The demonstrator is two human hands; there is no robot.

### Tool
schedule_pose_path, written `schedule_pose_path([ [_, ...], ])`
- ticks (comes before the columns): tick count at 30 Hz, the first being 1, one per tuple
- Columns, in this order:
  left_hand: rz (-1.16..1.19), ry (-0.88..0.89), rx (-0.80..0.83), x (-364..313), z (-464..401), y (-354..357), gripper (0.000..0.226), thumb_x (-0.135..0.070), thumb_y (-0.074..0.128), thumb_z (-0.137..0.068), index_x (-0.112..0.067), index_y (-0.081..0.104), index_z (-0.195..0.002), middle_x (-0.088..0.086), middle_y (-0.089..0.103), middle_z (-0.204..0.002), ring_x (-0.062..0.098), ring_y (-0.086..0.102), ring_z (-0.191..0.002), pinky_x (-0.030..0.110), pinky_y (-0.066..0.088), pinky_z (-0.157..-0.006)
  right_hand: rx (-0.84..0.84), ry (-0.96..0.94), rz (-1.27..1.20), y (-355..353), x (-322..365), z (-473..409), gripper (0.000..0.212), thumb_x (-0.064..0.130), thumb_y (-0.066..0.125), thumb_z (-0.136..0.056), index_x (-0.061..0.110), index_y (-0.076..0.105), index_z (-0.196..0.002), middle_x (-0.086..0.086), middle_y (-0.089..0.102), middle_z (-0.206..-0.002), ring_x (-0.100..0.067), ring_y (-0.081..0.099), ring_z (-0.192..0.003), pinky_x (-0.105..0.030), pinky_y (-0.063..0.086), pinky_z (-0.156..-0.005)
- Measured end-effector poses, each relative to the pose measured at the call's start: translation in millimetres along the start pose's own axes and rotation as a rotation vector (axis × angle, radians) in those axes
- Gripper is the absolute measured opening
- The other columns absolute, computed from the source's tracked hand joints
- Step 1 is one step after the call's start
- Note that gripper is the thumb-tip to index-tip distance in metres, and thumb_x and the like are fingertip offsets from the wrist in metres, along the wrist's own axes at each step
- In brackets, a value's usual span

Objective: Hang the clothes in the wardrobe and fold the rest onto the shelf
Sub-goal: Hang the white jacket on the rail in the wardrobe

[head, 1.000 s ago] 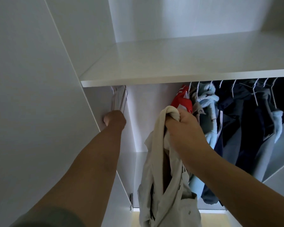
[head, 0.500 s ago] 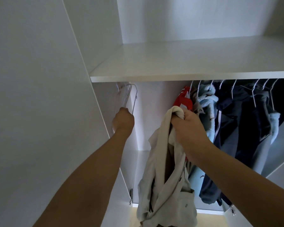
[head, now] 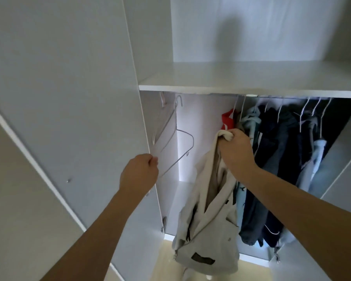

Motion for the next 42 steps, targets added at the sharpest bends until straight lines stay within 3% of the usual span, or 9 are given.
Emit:
schedule_pose_path([
  [3, -0.010, 0.047, 0.019, -22, 54, -39, 0.033, -0.027, 0.041, -0.099, -0.012, 0.070, -0.092, 0.005, 0.069, -0.088, 0.025, 0.062, -0.080, 0.032, 0.048, -0.073, 0.004, -0.016, 0.174, -19, -13, 17, 0.013, 0.021, 0.047, -0.094, 0.012, 0.052, -0.102, -0.002, 0.058, -0.084, -0.019, 0.056, -0.073, -0.030, 0.044, -0.064],
  [10, -0.056, 0.182, 0.156, -71, 134, -111, 0.030, -0.031, 0.045, -0.098, -0.022, 0.069, -0.083, -0.006, 0.048, -0.048, 0.009, 0.050, -0.051, 0.025, 0.038, -0.055, -0.011, 0.112, 0.508, -62, -44, 51, 0.027, 0.028, 0.045, -0.097, 0.004, 0.044, -0.109, -0.008, 0.052, -0.087, -0.026, 0.053, -0.072, -0.033, 0.041, -0.060],
  [15, -0.053, 0.261, 0.269, -85, 158, -138, 0.030, -0.036, 0.045, -0.096, -0.029, 0.068, -0.080, -0.016, 0.051, -0.044, 0.004, 0.048, -0.041, 0.024, 0.038, -0.052, -0.029, 0.283, 0.440, -94, -71, 63, 0.020, 0.025, 0.044, -0.096, 0.005, 0.047, -0.097, -0.013, 0.056, -0.087, -0.025, 0.052, -0.066, -0.031, 0.040, -0.056],
  [19, 0.071, 0.266, 0.326, -88, 154, -150, 0.030, -0.036, 0.047, -0.096, -0.030, 0.067, -0.076, -0.006, 0.038, -0.034, 0.006, 0.040, -0.032, 0.020, 0.028, -0.044, -0.055, 0.377, 0.453, -114, -72, 68, 0.019, 0.014, 0.040, -0.096, 0.002, 0.052, -0.105, -0.012, 0.056, -0.093, -0.023, 0.051, -0.072, -0.028, 0.038, -0.062],
  [23, 0.134, 0.325, 0.420, -96, 147, -153, 0.031, -0.035, 0.046, -0.097, -0.029, 0.068, -0.075, -0.008, 0.039, -0.032, 0.006, 0.035, -0.031, 0.012, 0.026, -0.038, -0.102, 0.424, 0.445, -128, -67, 66, 0.029, 0.016, 0.039, -0.096, -0.004, 0.056, -0.110, -0.001, 0.040, -0.069, -0.017, 0.040, -0.061, -0.030, 0.036, -0.073],
  [28, 0.169, 0.466, 0.484, -105, 137, -160, 0.033, -0.036, 0.047, -0.096, -0.028, 0.067, -0.072, -0.007, 0.037, -0.035, 0.005, 0.032, -0.034, 0.011, 0.029, -0.037, -0.157, 0.463, 0.384, -149, -54, 68, 0.020, 0.020, 0.041, -0.095, 0.006, 0.055, -0.096, -0.007, 0.047, -0.073, -0.025, 0.046, -0.082, -0.031, 0.037, -0.073],
  [34, 0.264, 0.538, 0.560, -117, 121, -114, 0.035, -0.029, 0.047, -0.099, -0.007, 0.070, -0.084, -0.015, 0.048, -0.037, 0.004, 0.038, -0.032, 0.009, 0.033, -0.040, -0.162, 0.346, 0.282, -147, -19, 83, 0.026, 0.014, 0.043, -0.094, 0.016, 0.043, -0.068, 0.000, 0.043, -0.067, -0.011, 0.039, -0.056, -0.022, 0.034, -0.050],
  [39, 0.414, 0.466, 0.659, -90, 95, -60, 0.031, -0.024, 0.050, -0.098, -0.016, 0.070, -0.076, -0.010, 0.035, -0.036, 0.004, 0.028, -0.034, 0.013, 0.028, -0.041, -0.197, 0.155, 0.024, -139, 29, 101, 0.018, 0.004, 0.046, -0.090, 0.010, 0.054, -0.076, -0.003, 0.052, -0.065, -0.013, 0.043, -0.054, -0.018, 0.036, -0.047],
  [42, 0.645, 0.416, 0.587, -72, 95, -42, 0.029, -0.018, 0.051, -0.098, -0.014, 0.071, -0.076, -0.008, 0.034, -0.041, 0.004, 0.026, -0.038, 0.018, 0.027, -0.043, -0.241, 0.029, -0.048, -148, 51, 110, 0.022, 0.008, 0.050, -0.090, 0.016, 0.059, -0.072, 0.004, 0.058, -0.068, -0.010, 0.052, -0.062, -0.020, 0.042, -0.058],
])
Point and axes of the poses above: each hand's wrist, its own z-axis away from the middle knuckle, its own y-axis out of the palm, x = y × z, the point moved 2 cm from there along -z, towards the middle knuckle
